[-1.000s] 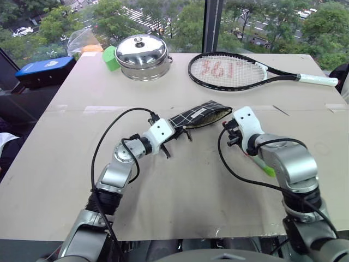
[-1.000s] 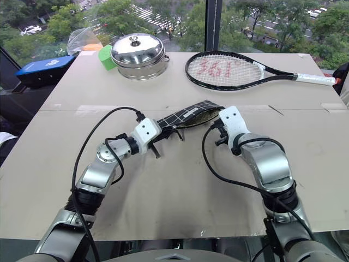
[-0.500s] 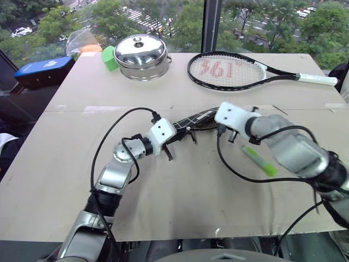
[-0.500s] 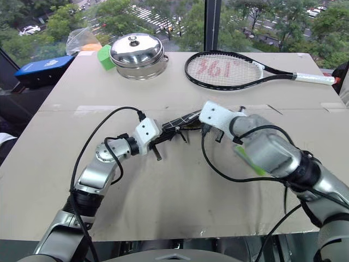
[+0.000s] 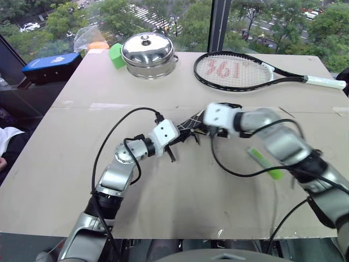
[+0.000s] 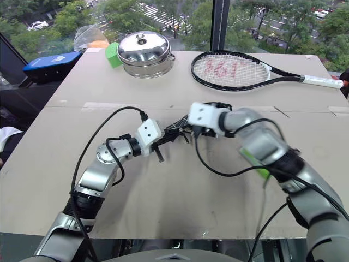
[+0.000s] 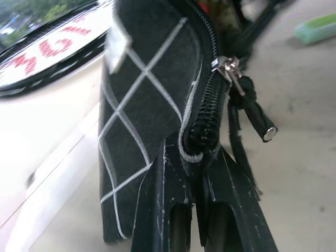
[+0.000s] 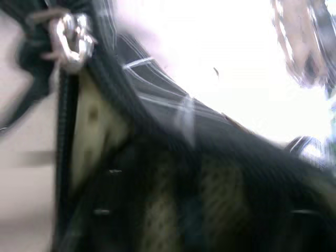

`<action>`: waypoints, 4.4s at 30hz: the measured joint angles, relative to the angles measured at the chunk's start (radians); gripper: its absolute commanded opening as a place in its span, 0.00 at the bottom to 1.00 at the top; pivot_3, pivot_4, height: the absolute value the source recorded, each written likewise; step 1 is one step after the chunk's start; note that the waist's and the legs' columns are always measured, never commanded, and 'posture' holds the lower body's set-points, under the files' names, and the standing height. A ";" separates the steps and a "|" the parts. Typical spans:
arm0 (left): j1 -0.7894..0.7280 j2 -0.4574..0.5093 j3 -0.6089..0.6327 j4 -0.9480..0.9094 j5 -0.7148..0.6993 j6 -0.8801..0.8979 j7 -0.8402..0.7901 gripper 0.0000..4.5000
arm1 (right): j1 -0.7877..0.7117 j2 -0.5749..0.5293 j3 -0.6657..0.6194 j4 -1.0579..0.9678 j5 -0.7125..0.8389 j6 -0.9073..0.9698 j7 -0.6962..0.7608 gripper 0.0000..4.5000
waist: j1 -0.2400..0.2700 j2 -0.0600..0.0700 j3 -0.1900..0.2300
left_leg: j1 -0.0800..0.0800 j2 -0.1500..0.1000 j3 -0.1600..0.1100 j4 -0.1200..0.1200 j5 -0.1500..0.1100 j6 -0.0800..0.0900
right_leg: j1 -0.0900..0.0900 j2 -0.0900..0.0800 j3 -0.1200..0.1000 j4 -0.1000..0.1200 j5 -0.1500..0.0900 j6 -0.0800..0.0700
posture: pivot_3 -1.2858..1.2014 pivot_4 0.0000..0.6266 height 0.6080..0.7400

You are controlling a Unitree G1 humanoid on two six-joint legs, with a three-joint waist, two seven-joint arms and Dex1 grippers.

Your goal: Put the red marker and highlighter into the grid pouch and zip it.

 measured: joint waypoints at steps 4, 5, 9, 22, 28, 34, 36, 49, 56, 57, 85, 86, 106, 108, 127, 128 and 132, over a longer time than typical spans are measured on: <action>-0.005 0.001 0.011 0.010 0.001 0.000 0.011 0.00 | 0.111 -0.095 -0.337 -0.289 0.253 0.333 0.068 0.67 | 0.001 0.000 0.000 | 0.002 0.000 -0.002 0.000 -0.003 0.005 | 0.001 -0.001 -0.002 0.000 0.000 0.000 | 0.52 0.24 1.00; -0.009 0.005 0.014 0.020 0.002 -0.001 0.012 0.00 | 0.174 -0.136 -0.423 -0.377 0.311 0.426 0.078 0.67 | 0.000 -0.001 0.000 | 0.002 0.001 -0.003 -0.001 -0.003 0.005 | 0.002 -0.001 -0.003 0.000 0.000 -0.001 | 0.52 0.24 1.00; -0.017 0.010 0.018 0.046 0.003 -0.010 0.009 0.00 | 0.417 -0.232 -0.537 -0.515 0.349 0.590 0.046 0.67 | -0.002 -0.001 0.000 | 0.002 0.001 -0.002 -0.001 -0.003 0.005 | 0.001 -0.002 -0.002 0.000 -0.003 -0.005 | 0.52 0.24 1.00; -0.049 0.025 0.016 0.089 0.004 -0.049 -0.018 0.00 | 0.733 -0.149 -0.472 -0.401 0.242 0.498 -0.181 0.21 | -0.005 -0.010 -0.005 | 0.005 0.000 0.001 0.000 -0.003 0.005 | 0.001 0.002 0.004 0.001 -0.003 -0.004 | 0.52 0.24 1.00; -0.048 0.029 0.017 0.088 0.003 -0.048 -0.025 0.00 | 0.734 -0.216 -0.448 -0.410 0.223 0.425 -0.181 0.16 | -0.002 -0.010 -0.004 | 0.005 0.000 0.001 0.003 -0.003 0.005 | 0.001 0.001 0.007 0.001 -0.003 -0.004 | 0.52 0.24 1.00; -0.049 0.028 0.009 0.082 0.004 -0.046 -0.031 0.00 | 0.400 -0.368 -0.269 -0.495 0.158 0.383 -0.135 0.16 | -0.003 -0.006 -0.001 | 0.004 0.000 -0.001 -0.001 -0.003 0.005 | -0.002 0.004 0.006 0.002 -0.002 -0.003 | 0.52 0.24 1.00; -0.051 0.025 -0.002 0.080 0.005 -0.047 -0.031 0.00 | 0.286 -0.369 -0.152 -0.471 0.112 0.369 -0.117 0.16 | 0.000 -0.006 -0.001 | 0.003 0.000 -0.001 -0.001 -0.003 0.004 | -0.002 0.005 0.004 0.001 -0.001 -0.001 | 0.52 0.24 1.00; -0.023 0.014 -0.051 0.016 0.014 -0.051 -0.030 0.00 | -0.137 -0.158 0.309 -0.043 -0.208 0.139 0.022 0.39 | -0.003 -0.005 0.000 | 0.003 -0.002 0.001 0.000 -0.002 0.004 | -0.001 0.003 0.006 0.001 0.000 0.000 | 0.52 0.24 1.00; -0.020 -0.006 -0.050 -0.003 0.010 -0.018 -0.010 0.00 | -0.103 -0.077 0.151 -0.040 -0.118 0.162 0.102 0.78 | 0.003 -0.004 0.000 | 0.001 -0.002 0.000 0.000 -0.001 0.001 | -0.001 0.002 0.004 0.001 0.000 0.000 | 0.52 0.24 1.00; -0.019 -0.008 -0.048 -0.002 0.005 -0.008 -0.006 0.00 | -0.076 -0.073 0.067 -0.088 -0.055 0.229 0.122 0.78 | 0.002 -0.004 0.000 | 0.001 -0.002 0.000 0.001 -0.001 0.001 | -0.001 0.002 0.004 0.001 0.000 0.000 | 0.52 0.24 1.00; -0.086 -0.012 -0.017 0.016 -0.075 0.088 -0.047 0.00 | 0.198 0.617 -0.409 -0.154 0.303 0.578 -0.348 0.39 | -0.009 -0.004 0.000 | 0.003 -0.003 -0.001 0.000 0.000 -0.001 | 0.000 0.005 0.005 0.003 0.000 0.000 | 0.52 0.24 1.00; -0.084 -0.010 -0.017 0.014 -0.074 0.088 -0.047 0.00 | 0.198 0.623 -0.414 -0.149 0.307 0.575 -0.353 0.28 | -0.011 -0.004 0.000 | 0.003 -0.003 -0.001 0.000 0.000 0.000 | 0.000 0.005 0.005 0.003 0.000 0.000 | 0.52 0.24 1.00; -0.088 0.020 -0.066 0.112 0.020 -0.091 -0.045 0.00 | 0.430 0.062 -0.698 -0.298 0.384 0.660 -0.373 0.01 | -0.003 -0.004 0.000 | 0.004 -0.003 0.000 0.000 -0.003 0.004 | 0.000 0.004 0.006 0.002 0.000 0.000 | 0.52 0.24 1.00; -0.114 0.018 -0.095 0.157 0.064 -0.166 -0.029 0.00 | 0.481 -0.026 -0.644 -0.294 0.364 0.597 -0.362 0.01 | -0.004 -0.004 0.000 | 0.004 -0.003 0.000 -0.001 -0.003 0.004 | 0.000 0.005 0.006 0.003 0.000 0.000 | 0.52 0.24 1.00; 0.399 0.335 0.294 -0.216 -0.538 0.330 -0.337 1.00 | 1.286 -0.011 -1.138 -0.501 0.599 -0.079 0.110 0.98 | 0.001 -0.002 0.001 | 0.008 0.001 -0.001 -0.001 -0.004 0.005 | 0.002 0.001 0.006 0.000 -0.008 0.003 | 0.52 0.24 1.00; 0.454 0.354 0.335 -0.245 -0.549 0.341 -0.346 1.00 | 1.339 0.003 -1.197 -0.499 0.608 -0.124 0.154 0.98 | 0.001 -0.001 0.002 | 0.008 0.001 0.000 -0.001 -0.004 0.005 | 0.002 0.000 0.007 0.000 -0.008 0.003 | 0.52 0.24 1.00; 0.566 0.372 0.421 -0.297 -0.574 0.354 -0.357 1.00 | 1.444 0.038 -1.297 -0.481 0.584 -0.272 0.245 0.98 | 0.000 0.002 0.003 | 0.008 0.001 -0.001 -0.001 -0.007 0.000 | 0.001 -0.007 0.009 0.000 -0.008 0.003 | 0.52 0.24 1.00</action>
